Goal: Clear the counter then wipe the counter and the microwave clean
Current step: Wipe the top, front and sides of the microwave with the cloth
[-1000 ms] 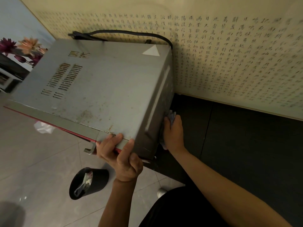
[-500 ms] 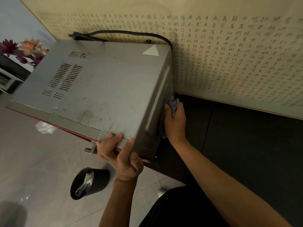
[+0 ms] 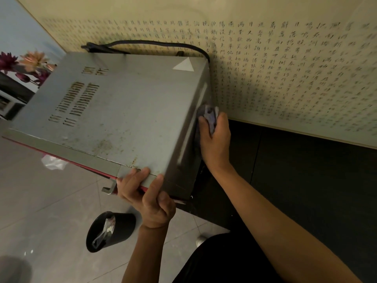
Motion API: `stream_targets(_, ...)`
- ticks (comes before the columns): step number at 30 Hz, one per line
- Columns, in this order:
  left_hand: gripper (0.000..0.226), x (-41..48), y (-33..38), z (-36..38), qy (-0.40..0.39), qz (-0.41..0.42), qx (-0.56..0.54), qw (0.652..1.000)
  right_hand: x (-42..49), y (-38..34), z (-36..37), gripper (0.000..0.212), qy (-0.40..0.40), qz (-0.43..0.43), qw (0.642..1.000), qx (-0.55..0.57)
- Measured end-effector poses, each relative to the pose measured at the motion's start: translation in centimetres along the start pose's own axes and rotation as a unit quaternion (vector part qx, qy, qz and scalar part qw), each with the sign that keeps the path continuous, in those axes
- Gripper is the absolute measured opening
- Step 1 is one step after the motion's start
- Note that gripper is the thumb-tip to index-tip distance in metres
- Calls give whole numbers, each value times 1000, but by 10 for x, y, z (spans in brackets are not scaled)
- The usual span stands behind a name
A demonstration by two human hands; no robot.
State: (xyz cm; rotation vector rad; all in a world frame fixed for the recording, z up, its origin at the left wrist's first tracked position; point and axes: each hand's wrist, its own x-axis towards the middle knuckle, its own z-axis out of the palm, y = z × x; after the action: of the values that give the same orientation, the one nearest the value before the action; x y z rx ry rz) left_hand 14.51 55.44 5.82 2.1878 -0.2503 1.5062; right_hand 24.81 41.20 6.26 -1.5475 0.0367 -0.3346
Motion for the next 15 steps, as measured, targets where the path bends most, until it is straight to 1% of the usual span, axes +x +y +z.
stream_targets(2, 27, 0, -1, 0, -1, 3, -2, 1000, -10, 18, 0, 11, -6, 23, 1000, -14)
stream_targets(6, 22, 0, -3, 1, -2, 6, -1, 1000, -15, 52, 0, 11, -14, 121, 992, -27)
stream_targets(9, 22, 0, -1, 1, -2, 10, -2, 1000, 0, 66, 1, 8, 0, 222, 975, -6)
stream_targets(11, 22, 1, -1, 0, -6, 14, -4, 1000, 16, 69, 1, 10, 11, 285, 958, 21)
stream_targets(13, 22, 2, -1, -2, -11, 15, -3, 1000, 30, 65, 1, 20, 10, 302, 953, 33)
stream_targets(14, 22, 2, 0, -3, -15, 15, -3, 1000, 36, 57, 1, 23, 8, 288, 957, 29)
stream_targets(15, 22, 2, 1, -3, -18, 15, -3, 1000, 42, 46, 1, 20, 9, 256, 966, 28)
